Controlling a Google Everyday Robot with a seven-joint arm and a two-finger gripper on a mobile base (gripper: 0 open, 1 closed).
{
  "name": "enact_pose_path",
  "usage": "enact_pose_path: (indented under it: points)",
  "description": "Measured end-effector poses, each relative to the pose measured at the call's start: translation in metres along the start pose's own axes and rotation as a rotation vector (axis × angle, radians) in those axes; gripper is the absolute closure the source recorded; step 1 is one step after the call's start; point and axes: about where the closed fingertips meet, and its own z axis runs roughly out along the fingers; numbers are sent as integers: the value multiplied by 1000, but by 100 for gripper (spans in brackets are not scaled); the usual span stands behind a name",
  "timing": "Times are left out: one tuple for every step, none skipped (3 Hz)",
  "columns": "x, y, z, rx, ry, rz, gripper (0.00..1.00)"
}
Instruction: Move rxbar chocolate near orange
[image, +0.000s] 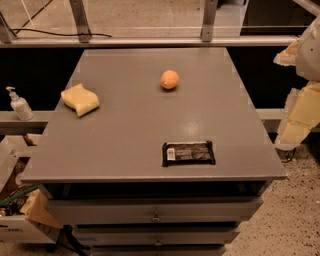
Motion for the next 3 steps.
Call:
enact_pose_path:
  points:
    - [0, 0, 0, 0, 0, 0, 0]
    - [0, 0, 0, -1, -1, 0, 0]
    - [-4, 4, 16, -31, -27, 9, 0]
